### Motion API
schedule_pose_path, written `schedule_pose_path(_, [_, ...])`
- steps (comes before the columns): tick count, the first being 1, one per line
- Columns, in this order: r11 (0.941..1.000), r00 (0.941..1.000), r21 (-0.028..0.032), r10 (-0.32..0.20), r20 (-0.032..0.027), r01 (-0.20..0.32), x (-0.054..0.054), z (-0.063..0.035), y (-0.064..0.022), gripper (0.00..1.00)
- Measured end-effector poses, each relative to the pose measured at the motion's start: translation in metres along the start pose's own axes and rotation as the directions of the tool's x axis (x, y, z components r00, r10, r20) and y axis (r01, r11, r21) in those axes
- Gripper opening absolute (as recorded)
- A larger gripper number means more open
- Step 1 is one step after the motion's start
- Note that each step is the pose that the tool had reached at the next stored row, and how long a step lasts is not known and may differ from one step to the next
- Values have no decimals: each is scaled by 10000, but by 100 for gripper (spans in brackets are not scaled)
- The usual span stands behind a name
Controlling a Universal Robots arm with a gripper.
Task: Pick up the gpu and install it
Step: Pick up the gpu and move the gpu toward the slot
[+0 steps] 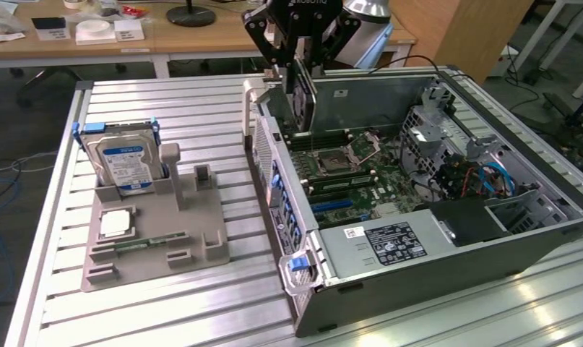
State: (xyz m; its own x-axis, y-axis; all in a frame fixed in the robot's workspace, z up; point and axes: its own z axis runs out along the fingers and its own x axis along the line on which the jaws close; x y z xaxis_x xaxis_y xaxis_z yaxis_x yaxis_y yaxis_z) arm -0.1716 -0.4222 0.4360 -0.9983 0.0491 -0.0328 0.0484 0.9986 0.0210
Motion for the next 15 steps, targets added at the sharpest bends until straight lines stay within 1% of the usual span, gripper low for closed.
schedule_pose_path(15, [10000, 10000, -12, -1, -1, 1, -209, 7, 10, 28])
